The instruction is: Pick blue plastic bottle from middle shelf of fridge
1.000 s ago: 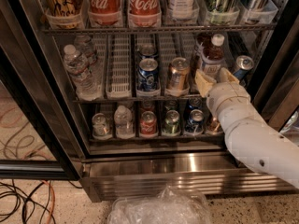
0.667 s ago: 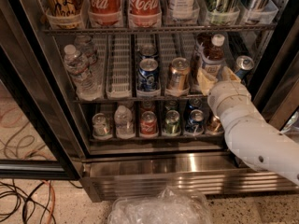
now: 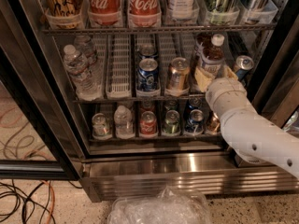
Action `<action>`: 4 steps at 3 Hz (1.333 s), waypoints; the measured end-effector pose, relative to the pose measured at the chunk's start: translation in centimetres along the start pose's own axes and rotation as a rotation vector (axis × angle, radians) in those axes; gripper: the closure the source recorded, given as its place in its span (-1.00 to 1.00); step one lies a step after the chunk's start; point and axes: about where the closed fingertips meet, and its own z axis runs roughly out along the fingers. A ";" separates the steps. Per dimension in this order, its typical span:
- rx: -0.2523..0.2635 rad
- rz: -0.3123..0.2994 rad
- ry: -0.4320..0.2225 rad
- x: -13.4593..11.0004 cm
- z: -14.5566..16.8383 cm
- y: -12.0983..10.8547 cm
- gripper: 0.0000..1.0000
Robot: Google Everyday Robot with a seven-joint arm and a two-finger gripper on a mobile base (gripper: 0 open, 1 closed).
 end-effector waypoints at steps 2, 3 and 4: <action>0.006 0.008 0.017 0.6 2.1 0.1 -0.24; 0.011 0.006 0.022 0.8 2.7 0.6 0.13; 0.011 0.006 0.022 0.8 2.7 0.6 0.60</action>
Offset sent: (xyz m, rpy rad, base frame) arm 0.0323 0.0030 -0.0130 0.0114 0.0312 -0.0114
